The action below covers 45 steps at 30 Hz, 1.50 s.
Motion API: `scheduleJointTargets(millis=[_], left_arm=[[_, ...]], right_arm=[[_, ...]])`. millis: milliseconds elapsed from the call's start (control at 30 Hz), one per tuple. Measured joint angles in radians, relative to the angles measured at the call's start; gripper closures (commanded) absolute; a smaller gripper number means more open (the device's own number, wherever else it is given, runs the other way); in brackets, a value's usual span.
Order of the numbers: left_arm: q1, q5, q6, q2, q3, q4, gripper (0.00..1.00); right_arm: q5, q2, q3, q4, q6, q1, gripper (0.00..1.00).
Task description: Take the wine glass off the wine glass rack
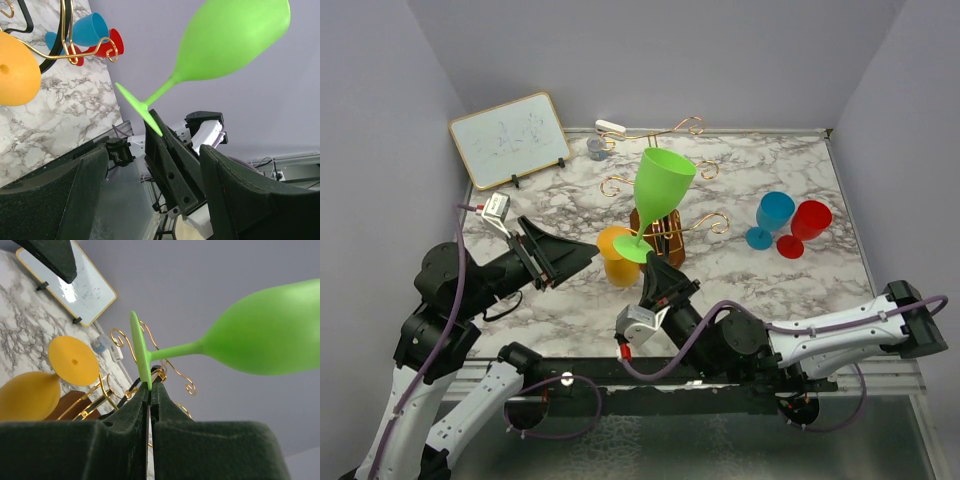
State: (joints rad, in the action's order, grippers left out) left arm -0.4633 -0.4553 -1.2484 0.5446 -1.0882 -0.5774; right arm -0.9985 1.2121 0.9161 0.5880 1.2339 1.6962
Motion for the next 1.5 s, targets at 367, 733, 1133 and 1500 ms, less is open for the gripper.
scheduleJointTargets(millis=[367, 733, 1133, 1500], left_arm=[[0.0, -0.01, -0.037, 0.006, 0.05, 0.021, 0.24], [0.0, -0.041, -0.087, 0.006, 0.111, 0.078, 0.82], [0.0, -0.071, -0.153, -0.015, 0.173, 0.151, 1.0], [-0.003, 0.036, -0.093, -0.121, 0.189, 0.099, 1.0]], right_arm=[[0.003, 0.1, -0.026, 0.256, 0.139, 0.031, 0.99], [0.025, 0.205, -0.021, 0.375, 0.178, 0.037, 0.99], [-0.001, 0.22, -0.023, 0.407, 0.208, 0.053, 0.87], [-0.16, 0.014, -0.005, -0.069, -0.228, 0.106, 0.3]])
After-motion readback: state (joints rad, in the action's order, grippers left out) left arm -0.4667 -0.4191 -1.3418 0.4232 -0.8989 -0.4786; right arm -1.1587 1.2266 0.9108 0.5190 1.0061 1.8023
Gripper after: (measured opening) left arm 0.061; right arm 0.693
